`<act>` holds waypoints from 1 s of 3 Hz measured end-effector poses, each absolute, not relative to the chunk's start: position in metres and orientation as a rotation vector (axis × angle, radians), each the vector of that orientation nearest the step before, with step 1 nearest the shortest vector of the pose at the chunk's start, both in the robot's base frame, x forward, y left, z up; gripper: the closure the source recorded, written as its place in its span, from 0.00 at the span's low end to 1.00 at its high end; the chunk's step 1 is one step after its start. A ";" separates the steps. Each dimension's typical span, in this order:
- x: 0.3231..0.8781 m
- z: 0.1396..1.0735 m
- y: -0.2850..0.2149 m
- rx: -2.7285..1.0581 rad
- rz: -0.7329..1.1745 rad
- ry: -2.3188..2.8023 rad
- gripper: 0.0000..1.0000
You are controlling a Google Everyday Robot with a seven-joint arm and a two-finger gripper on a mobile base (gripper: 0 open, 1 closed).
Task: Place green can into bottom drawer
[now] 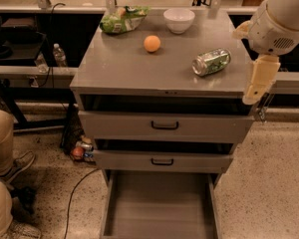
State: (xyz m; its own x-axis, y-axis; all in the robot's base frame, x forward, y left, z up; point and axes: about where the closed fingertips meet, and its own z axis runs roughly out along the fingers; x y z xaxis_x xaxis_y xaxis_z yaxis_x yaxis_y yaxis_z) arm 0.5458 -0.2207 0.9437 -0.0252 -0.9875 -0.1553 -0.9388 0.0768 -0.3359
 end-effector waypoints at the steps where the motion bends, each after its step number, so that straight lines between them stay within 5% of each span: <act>1: 0.605 0.939 -0.231 -1.903 -0.241 1.946 0.00; 3: 0.667 0.925 -0.236 -1.927 -0.270 1.888 0.00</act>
Offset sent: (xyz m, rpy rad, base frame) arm 0.1271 -0.0266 -0.0134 0.0105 -0.1256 0.0380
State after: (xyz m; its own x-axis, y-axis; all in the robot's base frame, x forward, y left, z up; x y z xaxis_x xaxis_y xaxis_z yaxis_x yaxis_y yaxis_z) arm 0.6669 -0.2358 0.9251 0.0555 -0.9862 -0.1557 -0.9031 0.0169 -0.4292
